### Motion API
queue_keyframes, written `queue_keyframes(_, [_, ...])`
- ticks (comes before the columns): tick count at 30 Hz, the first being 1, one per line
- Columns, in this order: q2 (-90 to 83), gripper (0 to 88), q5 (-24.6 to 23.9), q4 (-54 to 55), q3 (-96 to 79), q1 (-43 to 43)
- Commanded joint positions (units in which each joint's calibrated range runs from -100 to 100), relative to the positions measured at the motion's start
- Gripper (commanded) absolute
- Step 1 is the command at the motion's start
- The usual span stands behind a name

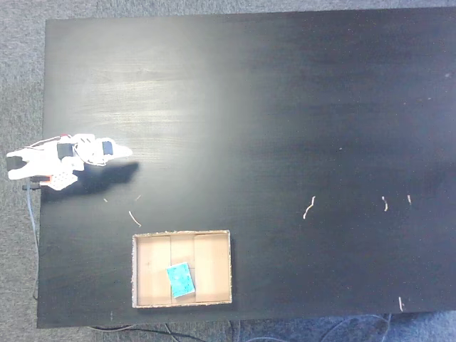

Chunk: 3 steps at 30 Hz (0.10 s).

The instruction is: Pick the green block and drop it in the box on the right.

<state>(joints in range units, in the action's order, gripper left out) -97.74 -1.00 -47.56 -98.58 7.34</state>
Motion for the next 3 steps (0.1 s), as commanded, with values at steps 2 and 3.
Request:
queue_keyframes(2, [-0.3, 0.1, -0.3, 0.0, -1.4, -0.4])
queue_keyframes(3, [-0.3, 0.1, -0.3, 0.0, -1.4, -0.4])
